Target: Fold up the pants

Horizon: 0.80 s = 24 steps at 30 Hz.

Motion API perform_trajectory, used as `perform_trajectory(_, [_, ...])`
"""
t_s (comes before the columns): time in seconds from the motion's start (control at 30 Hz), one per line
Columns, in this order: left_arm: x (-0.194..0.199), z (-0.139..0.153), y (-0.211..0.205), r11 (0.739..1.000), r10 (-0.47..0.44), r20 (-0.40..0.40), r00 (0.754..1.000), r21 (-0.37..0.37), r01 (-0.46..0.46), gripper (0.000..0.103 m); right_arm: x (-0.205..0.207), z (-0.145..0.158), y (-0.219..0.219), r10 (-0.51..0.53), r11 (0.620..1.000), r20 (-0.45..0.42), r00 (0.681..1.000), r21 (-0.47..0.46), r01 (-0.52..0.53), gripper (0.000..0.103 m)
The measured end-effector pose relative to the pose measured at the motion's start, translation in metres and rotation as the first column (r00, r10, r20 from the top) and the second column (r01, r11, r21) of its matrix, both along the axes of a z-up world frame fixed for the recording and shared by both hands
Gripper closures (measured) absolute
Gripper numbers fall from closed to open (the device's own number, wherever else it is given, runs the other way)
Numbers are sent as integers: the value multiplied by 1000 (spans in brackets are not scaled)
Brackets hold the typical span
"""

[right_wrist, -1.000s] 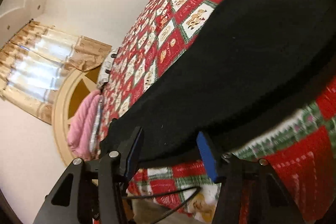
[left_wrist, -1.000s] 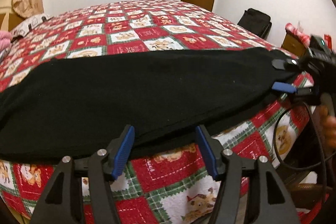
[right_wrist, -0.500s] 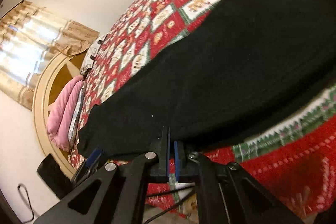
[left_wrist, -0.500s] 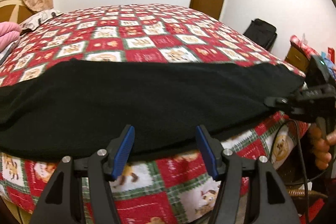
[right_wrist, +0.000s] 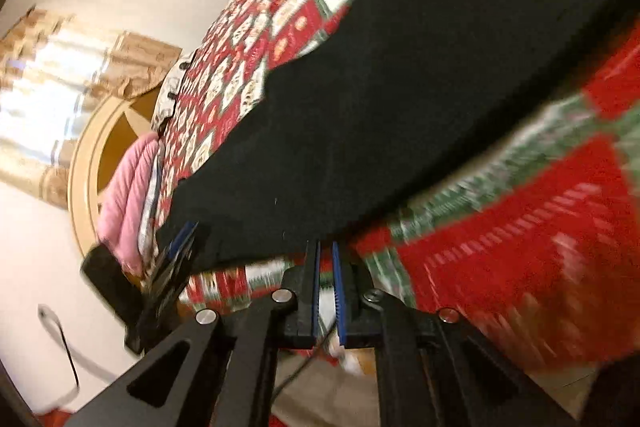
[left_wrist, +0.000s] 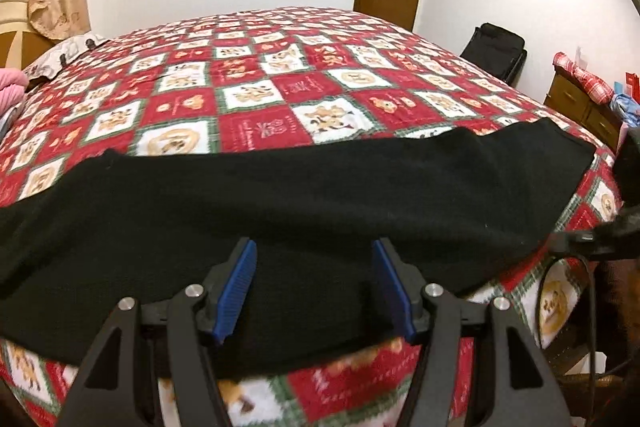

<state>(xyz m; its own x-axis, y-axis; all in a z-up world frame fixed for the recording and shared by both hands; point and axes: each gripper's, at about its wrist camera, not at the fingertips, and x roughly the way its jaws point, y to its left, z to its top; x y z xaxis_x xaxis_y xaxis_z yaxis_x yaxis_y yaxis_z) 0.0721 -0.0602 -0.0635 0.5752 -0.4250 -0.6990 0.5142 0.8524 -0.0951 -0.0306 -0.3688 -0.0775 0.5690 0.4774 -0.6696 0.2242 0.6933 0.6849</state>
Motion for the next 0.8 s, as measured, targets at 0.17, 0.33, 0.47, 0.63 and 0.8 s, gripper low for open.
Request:
perform_trajectory(0.17, [-2, -12, -8, 999, -2, 29, 1000, 49, 1, 39, 2, 56, 7, 59, 977, 202, 978, -211, -15, 96])
perform_trajectory(0.33, [-25, -17, -5, 993, -41, 82, 996, 113, 31, 37, 79, 54, 25, 148, 918, 199, 969, -393, -59, 96])
perform_trajectory(0.47, [-38, -22, 4, 989, -68, 98, 993, 140, 54, 35, 134, 5, 29, 49, 854, 33, 998, -519, -25, 99])
perform_trajectory(0.63, [-51, -25, 12, 982, -85, 71, 994, 172, 72, 34, 152, 1, -5, -63, 930, 101, 993, -356, 95, 101])
perform_trajectory(0.8, [-63, -11, 24, 985, -103, 104, 989, 151, 87, 34, 114, 31, 9, -48, 959, 257, 965, -258, 116, 96])
